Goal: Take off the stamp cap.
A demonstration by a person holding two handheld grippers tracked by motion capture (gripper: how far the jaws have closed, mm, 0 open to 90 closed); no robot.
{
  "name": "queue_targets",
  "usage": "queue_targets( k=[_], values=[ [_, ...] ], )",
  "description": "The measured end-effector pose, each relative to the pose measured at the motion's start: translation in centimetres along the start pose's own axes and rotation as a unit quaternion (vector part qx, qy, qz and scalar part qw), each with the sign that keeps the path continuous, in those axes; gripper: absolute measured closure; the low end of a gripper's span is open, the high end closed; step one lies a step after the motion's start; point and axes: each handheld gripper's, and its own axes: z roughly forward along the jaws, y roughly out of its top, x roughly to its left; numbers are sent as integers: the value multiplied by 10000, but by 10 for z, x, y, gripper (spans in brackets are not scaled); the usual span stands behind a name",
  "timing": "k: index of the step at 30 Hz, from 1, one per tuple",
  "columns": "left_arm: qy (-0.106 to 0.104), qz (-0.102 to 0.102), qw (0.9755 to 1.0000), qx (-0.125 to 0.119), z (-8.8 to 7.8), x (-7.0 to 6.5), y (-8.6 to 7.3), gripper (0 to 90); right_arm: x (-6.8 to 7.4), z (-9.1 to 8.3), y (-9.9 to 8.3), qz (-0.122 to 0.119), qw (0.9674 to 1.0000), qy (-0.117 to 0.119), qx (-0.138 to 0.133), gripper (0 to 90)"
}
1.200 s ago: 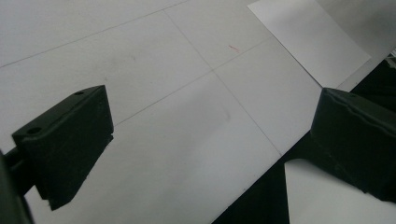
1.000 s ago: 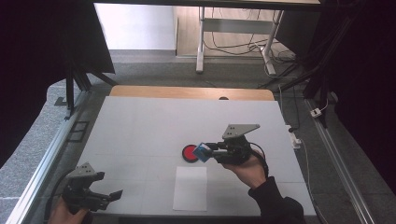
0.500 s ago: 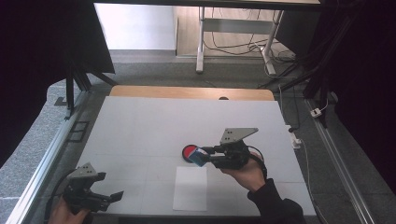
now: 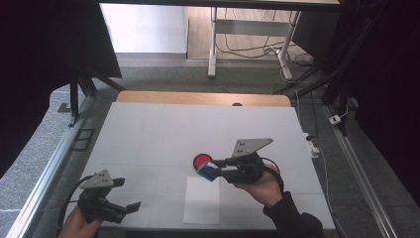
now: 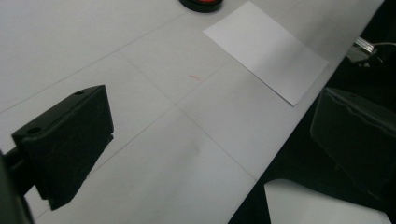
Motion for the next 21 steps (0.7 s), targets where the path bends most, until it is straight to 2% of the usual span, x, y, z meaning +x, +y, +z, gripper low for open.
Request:
queue_targets(
  k=[4,9,16,21],
  values=[
    [-154,136,9998,78,9,-2,7,0,0,-1,0,4,10000,36,12,710],
    [-452,216,9987,12,18,-1,16,0,0,-2,-1,4,10000,94,-3,710],
    [-671,298,9973,-19,30,2,29,0,0,-3,0,5,9999,127,-35,710],
    [-798,437,9958,-63,40,2,39,0,0,-3,0,-38,9998,169,-62,710]
  ],
)
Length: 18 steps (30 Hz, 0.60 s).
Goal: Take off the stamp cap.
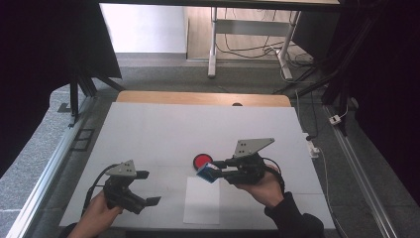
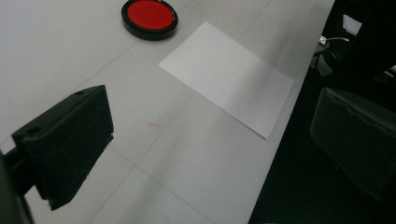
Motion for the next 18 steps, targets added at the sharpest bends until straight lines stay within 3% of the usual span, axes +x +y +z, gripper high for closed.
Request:
queue_targets(
  k=[3,10,18],
  values=[
    [-135,64,9999,-1,6,1,7,0,0,0,0,-9,10000,50,-32,710],
    [-251,423,9986,181,20,-4,22,0,1,0,1,-77,9998,158,-29,710],
    [-336,651,9973,88,32,-6,40,0,3,1,2,-149,9997,184,-19,710]
  ],
)
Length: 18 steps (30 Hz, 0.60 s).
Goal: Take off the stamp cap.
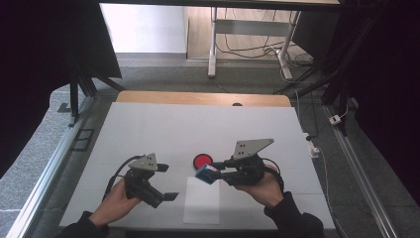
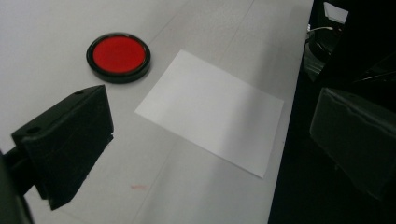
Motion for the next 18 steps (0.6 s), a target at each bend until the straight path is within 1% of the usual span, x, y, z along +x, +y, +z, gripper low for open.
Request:
queue_targets(
  k=[5,7,8,10,14,18],
  values=[
    [-242,167,9996,1,11,3,11,0,2,0,1,-30,10000,35,0,710],
    [-342,290,9990,16,16,4,15,0,2,1,1,-30,10000,56,-8,710],
    [-387,282,9989,4,19,4,18,0,2,1,1,-25,10000,68,-5,710],
    [-492,375,9981,17,24,5,22,0,3,1,1,-19,10000,85,-7,710],
    [-673,479,9966,4,33,6,29,0,3,1,1,-19,9999,115,-16,710],
    [-796,662,9946,39,40,7,35,0,3,1,1,-10,9998,191,-42,710]
  ],
)
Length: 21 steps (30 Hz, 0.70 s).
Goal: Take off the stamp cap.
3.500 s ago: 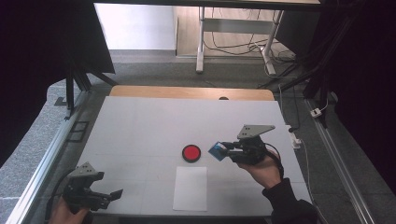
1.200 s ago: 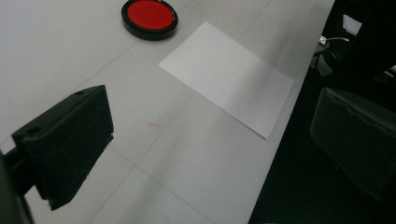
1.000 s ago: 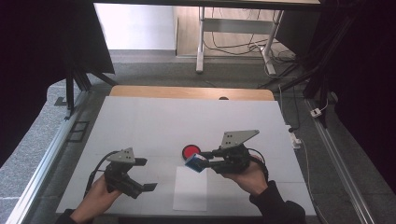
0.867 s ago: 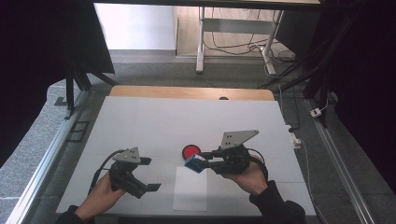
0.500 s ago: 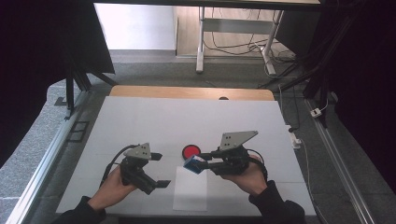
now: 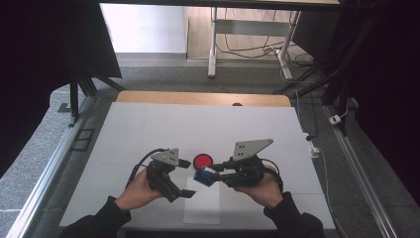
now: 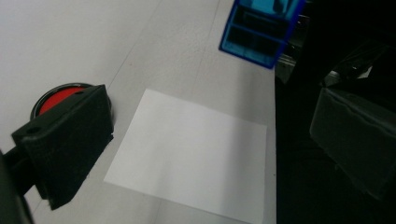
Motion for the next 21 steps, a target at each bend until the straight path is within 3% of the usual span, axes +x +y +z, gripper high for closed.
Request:
queue_targets(
  k=[10,13,14,15,18,21],
  values=[
    [-240,339,9991,50,13,-4,8,11,5,5,0,-125,9998,177,44,711],
    [-303,435,9986,26,11,-4,7,73,6,7,0,-160,9996,233,61,711],
    [-328,457,9984,-8,11,-5,6,154,6,7,0,-168,9995,258,71,711],
    [-361,509,9980,-6,10,-5,5,154,6,7,0,-168,9995,258,71,711],
    [-476,546,9974,-60,7,-5,5,319,7,7,0,-183,9993,300,88,711],
    [-593,593,9965,-63,6,-4,4,376,7,8,0,-195,9993,311,95,711]
  ],
)
